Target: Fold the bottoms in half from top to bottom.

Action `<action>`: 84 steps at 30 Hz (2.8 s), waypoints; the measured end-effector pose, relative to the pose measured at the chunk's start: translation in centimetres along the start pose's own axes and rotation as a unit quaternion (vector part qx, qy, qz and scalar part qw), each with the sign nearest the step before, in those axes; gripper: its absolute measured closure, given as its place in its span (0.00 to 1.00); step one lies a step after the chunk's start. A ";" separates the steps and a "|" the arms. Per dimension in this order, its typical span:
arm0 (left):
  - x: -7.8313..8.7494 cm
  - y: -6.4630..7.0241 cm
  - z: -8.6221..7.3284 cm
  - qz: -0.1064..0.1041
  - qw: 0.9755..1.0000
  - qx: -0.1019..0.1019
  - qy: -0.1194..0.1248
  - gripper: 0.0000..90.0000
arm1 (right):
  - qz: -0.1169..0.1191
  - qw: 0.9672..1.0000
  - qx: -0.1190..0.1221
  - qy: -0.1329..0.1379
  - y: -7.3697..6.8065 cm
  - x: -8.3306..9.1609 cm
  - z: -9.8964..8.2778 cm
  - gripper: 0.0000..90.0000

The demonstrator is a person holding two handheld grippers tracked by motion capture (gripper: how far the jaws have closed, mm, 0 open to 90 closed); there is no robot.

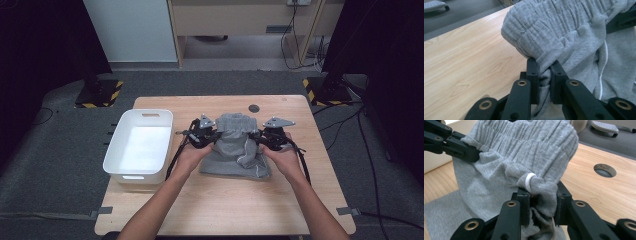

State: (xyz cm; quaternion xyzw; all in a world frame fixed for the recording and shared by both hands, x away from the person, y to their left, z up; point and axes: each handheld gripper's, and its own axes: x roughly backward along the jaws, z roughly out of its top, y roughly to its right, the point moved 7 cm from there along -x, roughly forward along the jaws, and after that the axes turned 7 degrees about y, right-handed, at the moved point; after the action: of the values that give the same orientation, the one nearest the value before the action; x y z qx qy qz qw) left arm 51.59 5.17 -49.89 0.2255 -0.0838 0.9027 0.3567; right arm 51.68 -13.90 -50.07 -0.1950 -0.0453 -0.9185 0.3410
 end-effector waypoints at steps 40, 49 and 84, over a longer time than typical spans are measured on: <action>0.9 1.4 -4.2 -0.016 1.000 0.004 -0.024 0.81 | 0.025 0.999 0.037 -0.021 -2.1 0.9 -2.7 0.73; 1.2 1.9 -4.9 -0.021 1.000 0.008 -0.022 0.78 | 0.030 0.999 0.036 -0.015 -2.7 1.6 -3.4 0.72; -2.4 -0.3 2.6 0.023 0.999 0.034 0.002 0.56 | 0.052 0.995 0.080 -0.017 -4.2 2.7 -5.3 0.73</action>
State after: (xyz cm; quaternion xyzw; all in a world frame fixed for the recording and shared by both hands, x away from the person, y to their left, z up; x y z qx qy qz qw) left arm 54.26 3.10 -48.69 0.2341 -0.0574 0.9134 0.3281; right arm 45.40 -13.47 -53.68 -0.1851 -0.1148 -0.8892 0.4023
